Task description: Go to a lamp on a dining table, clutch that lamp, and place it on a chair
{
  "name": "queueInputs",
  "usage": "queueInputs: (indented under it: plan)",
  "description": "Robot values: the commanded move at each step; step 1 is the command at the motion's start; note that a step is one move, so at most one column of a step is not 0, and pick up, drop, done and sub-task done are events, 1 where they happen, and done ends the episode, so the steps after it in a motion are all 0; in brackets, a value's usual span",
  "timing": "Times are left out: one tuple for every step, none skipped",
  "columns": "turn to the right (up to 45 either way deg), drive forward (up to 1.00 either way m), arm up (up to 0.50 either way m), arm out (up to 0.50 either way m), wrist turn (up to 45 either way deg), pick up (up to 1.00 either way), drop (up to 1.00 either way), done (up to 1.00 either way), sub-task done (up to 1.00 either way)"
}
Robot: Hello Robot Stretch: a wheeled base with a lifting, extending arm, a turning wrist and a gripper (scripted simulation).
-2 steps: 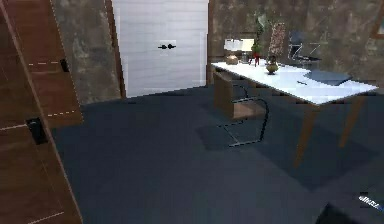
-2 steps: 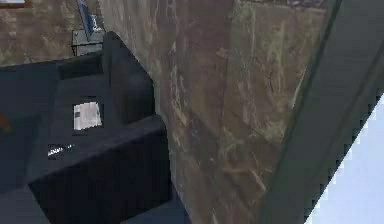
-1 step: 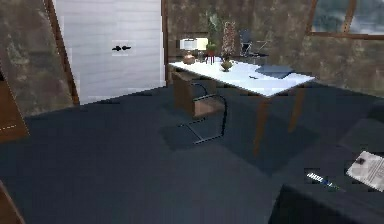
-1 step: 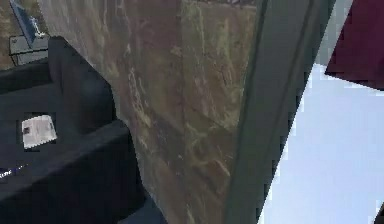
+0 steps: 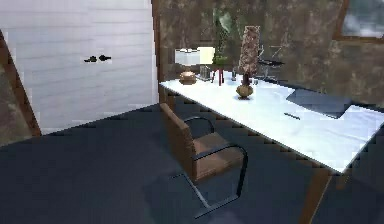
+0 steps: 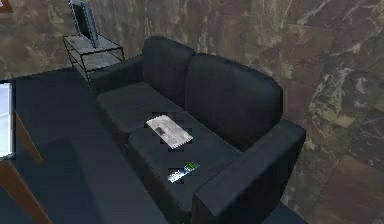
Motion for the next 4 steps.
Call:
queueInputs:
  plan:
    - [18.0, 0.00, 0.00, 0.00, 0.0, 0.00, 0.00, 0.00, 0.00]
    - [0.0, 0.05, 0.00, 0.00, 0.0, 0.00, 0.00, 0.00, 0.00]
    - [33.0, 0.00, 0.00, 0.00, 0.0, 0.00, 0.00, 0.00, 0.00]
    - [0.0, 0.30, 0.00, 0.00, 0.0, 0.00, 0.00, 0.00, 0.00]
